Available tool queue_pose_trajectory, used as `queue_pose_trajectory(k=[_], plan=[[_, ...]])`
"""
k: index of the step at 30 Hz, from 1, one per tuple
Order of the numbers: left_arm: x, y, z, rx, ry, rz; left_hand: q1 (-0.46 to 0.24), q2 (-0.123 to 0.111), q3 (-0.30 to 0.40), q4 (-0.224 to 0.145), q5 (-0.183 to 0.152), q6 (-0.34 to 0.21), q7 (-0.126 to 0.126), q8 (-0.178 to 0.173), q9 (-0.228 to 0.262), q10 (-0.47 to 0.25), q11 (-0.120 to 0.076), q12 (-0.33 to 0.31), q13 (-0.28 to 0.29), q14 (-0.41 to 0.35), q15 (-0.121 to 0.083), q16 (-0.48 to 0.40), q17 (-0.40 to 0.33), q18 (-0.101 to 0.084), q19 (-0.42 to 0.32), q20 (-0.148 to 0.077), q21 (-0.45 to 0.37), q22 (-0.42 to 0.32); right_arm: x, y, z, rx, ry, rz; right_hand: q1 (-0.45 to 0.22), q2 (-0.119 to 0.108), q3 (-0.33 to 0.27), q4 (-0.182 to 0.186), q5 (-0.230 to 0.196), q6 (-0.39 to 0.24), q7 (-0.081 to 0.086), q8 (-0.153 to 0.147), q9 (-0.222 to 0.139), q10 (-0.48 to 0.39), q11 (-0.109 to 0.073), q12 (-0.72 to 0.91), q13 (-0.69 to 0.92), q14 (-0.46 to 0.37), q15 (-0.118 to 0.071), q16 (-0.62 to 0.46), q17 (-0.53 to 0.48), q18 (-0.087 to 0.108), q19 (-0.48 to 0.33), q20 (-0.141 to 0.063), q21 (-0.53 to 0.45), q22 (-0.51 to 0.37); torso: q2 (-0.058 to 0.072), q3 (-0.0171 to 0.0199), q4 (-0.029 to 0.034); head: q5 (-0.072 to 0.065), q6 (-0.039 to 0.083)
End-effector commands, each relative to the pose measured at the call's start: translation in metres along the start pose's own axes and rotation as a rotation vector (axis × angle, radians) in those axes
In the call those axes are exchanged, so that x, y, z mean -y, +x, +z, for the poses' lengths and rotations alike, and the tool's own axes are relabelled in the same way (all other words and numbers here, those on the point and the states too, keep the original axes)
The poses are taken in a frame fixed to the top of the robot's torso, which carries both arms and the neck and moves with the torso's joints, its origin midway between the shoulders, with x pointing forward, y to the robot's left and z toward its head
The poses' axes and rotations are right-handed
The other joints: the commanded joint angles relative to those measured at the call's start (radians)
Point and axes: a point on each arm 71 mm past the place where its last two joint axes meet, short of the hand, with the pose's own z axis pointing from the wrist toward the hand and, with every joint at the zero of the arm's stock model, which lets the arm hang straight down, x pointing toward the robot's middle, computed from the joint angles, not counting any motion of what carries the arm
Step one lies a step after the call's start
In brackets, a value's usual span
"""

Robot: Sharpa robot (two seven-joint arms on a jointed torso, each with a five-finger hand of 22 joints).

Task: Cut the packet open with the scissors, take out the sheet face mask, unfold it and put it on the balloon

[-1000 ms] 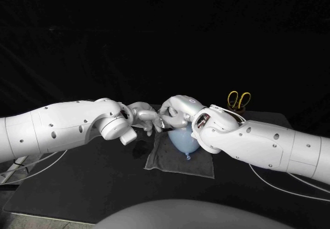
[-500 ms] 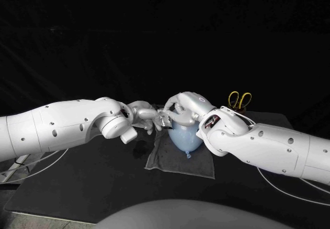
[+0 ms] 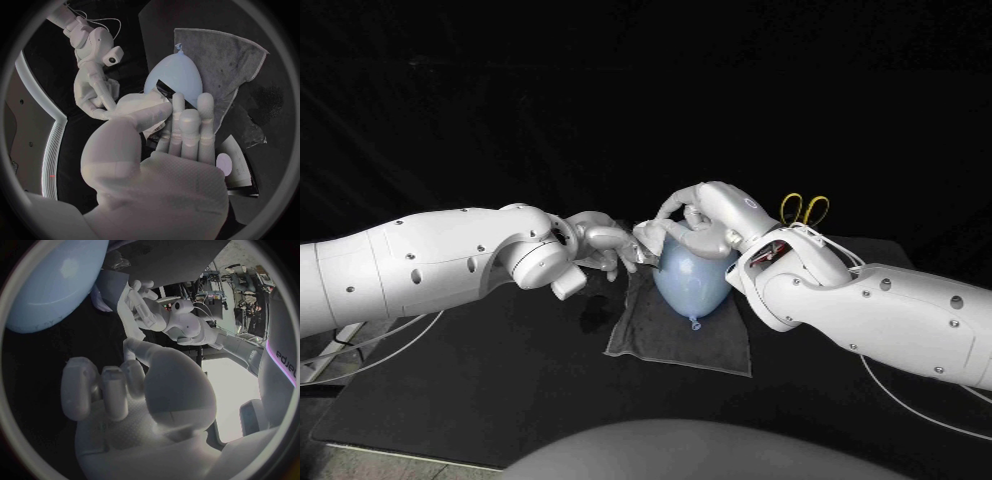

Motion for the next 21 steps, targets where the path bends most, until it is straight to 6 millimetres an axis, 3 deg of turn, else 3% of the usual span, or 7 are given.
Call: queue_pose_trajectory(k=[1, 12, 17, 21], plan=[[0.000, 0.001, 0.001, -0.034, -0.012, -0.026, -0.004, 0.010, 0.003, 0.001, 0.005, 0.020, 0.013, 0.007, 0.020, 0.003, -0.003, -0.002, 0.001, -0.005, 0.000, -0.004, 0.001, 0.011, -0.006, 0.000, 0.006, 0.002, -0.003, -0.009, 0.000, 0.050, 0.000, 0.085, 0.001, 0.007, 0.006, 0.001, 0.005, 0.009, -0.012, 0.023, 0.089, 0.005, -0.003, 0.003, 0.101, 0.098, -0.006, 0.003, 0.231, 0.003, 0.028, -0.004, 0.004, 0.201, -0.002, 0.0011, 0.0003, 0.001, 0.005], [-0.011, -0.006, 0.000, -0.177, -0.101, -0.040, -0.003, 0.009, 0.004, -0.002, 0.006, 0.020, 0.013, 0.007, 0.020, 0.003, -0.004, -0.002, 0.002, -0.002, -0.001, 0.000, 0.007, 0.012, -0.006, 0.000, 0.007, 0.002, 0.003, -0.030, -0.003, 0.095, 0.031, 0.264, -0.001, 0.009, 0.009, 0.003, 0.005, 0.003, -0.011, 0.026, 0.093, 0.002, -0.002, -0.002, 0.097, 0.096, -0.006, 0.000, 0.225, 0.004, 0.026, -0.004, -0.001, 0.199, -0.003, -0.0005, 0.0015, -0.003, 0.029], [-0.009, -0.021, -0.003, -0.237, -0.118, -0.022, -0.002, 0.009, 0.003, -0.003, 0.007, 0.019, 0.013, 0.007, 0.020, 0.002, -0.004, -0.002, 0.002, 0.001, -0.001, 0.003, 0.011, 0.012, -0.007, 0.000, 0.008, 0.003, 0.011, -0.042, -0.006, 0.117, 0.068, 0.331, -0.001, 0.009, 0.010, 0.004, 0.005, 0.002, -0.011, 0.027, 0.094, 0.001, -0.002, -0.003, 0.096, 0.096, -0.006, -0.001, 0.224, 0.004, 0.026, -0.004, -0.001, 0.199, -0.005, -0.0014, 0.0010, 0.000, 0.030], [-0.007, -0.038, -0.010, -0.311, -0.122, 0.002, -0.002, 0.009, 0.003, -0.003, 0.007, 0.019, 0.013, 0.007, 0.020, 0.002, -0.004, -0.002, 0.002, -0.003, -0.001, -0.001, 0.005, 0.012, -0.007, 0.000, 0.008, 0.003, 0.015, -0.052, -0.010, 0.128, 0.092, 0.371, -0.001, 0.010, 0.011, 0.004, 0.005, 0.000, -0.010, 0.028, 0.095, 0.000, -0.002, -0.005, 0.094, 0.096, -0.006, -0.001, 0.224, 0.004, 0.026, -0.004, -0.001, 0.199, -0.005, 0.0006, -0.0021, 0.010, 0.031]])
